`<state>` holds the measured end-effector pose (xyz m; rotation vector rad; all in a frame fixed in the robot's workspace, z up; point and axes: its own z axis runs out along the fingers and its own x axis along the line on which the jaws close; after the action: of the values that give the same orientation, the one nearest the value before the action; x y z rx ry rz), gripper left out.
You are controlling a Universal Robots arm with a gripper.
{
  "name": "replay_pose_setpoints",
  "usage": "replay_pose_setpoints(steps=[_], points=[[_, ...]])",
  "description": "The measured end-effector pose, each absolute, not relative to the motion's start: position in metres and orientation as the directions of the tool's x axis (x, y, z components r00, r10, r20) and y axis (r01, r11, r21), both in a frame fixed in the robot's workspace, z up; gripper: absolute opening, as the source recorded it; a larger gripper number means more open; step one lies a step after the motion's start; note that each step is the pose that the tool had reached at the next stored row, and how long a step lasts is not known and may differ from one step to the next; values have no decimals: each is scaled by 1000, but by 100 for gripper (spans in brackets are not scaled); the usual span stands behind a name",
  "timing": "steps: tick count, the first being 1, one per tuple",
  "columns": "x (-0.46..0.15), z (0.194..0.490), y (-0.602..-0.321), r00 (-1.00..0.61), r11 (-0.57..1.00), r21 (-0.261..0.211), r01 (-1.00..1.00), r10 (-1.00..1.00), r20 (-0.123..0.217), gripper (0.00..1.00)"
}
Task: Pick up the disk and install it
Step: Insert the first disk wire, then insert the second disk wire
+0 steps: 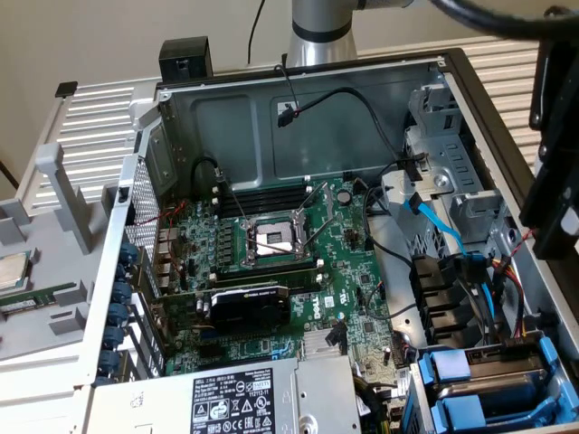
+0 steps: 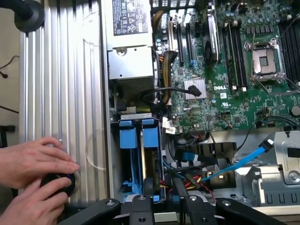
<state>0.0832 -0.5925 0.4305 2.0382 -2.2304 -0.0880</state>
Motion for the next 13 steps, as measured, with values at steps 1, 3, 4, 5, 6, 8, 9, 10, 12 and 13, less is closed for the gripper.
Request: replay_pose_setpoints(steps=[1, 3, 4, 5, 6, 8, 9, 10, 12, 13], points=[[83, 432, -592, -87, 93, 122, -988, -995, 55, 31], [83, 434, -590, -87, 96, 120, -988, -993, 76, 31], [83, 434, -588, -87, 98, 119, -988, -992, 93, 31], [83, 434, -586, -87, 100, 117, -988, -990, 110, 31], [83, 434, -585, -87, 101, 115, -988, -988, 124, 31], [83, 435, -579, -87, 103, 114, -988, -987, 139, 31], [83, 435, -576, -87, 103, 114, -988, -986, 141, 31], [83, 435, -573, -87, 103, 114, -988, -986, 142, 31], [83, 435, -567, -87, 104, 113, -988, -985, 146, 31], [83, 435, -563, -87, 104, 113, -988, -985, 149, 31]])
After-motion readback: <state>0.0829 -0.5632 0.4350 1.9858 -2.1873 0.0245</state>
